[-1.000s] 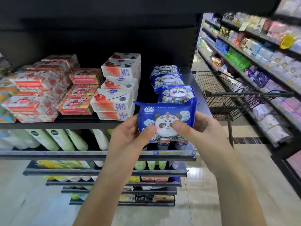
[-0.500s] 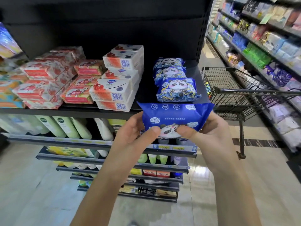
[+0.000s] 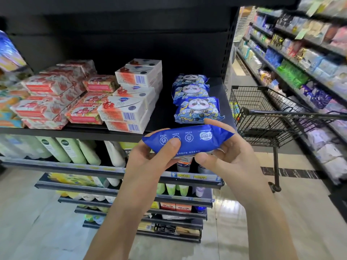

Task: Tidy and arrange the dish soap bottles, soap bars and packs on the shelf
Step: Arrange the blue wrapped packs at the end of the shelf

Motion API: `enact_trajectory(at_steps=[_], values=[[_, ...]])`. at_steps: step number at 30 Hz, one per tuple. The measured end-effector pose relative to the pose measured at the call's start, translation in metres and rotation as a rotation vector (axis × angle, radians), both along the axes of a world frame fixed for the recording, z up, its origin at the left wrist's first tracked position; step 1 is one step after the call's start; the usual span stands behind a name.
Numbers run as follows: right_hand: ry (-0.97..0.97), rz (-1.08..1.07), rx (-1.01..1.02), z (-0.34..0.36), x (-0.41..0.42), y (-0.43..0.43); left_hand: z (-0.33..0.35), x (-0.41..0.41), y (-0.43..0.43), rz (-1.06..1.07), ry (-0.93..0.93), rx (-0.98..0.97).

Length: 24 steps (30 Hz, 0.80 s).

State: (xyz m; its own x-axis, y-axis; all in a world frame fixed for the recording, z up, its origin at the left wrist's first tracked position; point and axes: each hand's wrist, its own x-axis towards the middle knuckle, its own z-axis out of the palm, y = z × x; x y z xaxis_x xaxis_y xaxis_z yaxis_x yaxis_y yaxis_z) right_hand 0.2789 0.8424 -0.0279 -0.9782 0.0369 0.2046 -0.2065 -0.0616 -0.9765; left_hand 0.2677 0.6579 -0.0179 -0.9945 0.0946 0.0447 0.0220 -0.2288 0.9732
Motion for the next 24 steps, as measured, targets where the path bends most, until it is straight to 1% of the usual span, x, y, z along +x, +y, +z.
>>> enact_trajectory(at_steps=[5, 8, 11, 17, 22, 24], values=[[-0.123, -0.07, -0.002, 0.001, 0.002, -0.004, -0.005, -0.002, -0.003, 0.029, 0.022, -0.002], [-0.164, -0.059, -0.027, -0.002, 0.001, -0.008, -0.009, 0.0, -0.003, 0.032, 0.041, -0.028], [-0.15, -0.034, -0.043, -0.003, 0.001, -0.012, -0.01, -0.001, -0.005, 0.021, 0.055, -0.042], [-0.132, -0.05, -0.115, -0.008, 0.001, -0.015, -0.01, -0.002, -0.01, -0.017, 0.06, -0.058], [-0.069, -0.032, -0.192, -0.013, 0.001, -0.02, -0.013, -0.004, -0.017, -0.053, 0.048, -0.058], [-0.033, -0.023, -0.217, -0.014, 0.001, -0.02, -0.012, -0.003, -0.018, -0.054, 0.01, -0.055]])
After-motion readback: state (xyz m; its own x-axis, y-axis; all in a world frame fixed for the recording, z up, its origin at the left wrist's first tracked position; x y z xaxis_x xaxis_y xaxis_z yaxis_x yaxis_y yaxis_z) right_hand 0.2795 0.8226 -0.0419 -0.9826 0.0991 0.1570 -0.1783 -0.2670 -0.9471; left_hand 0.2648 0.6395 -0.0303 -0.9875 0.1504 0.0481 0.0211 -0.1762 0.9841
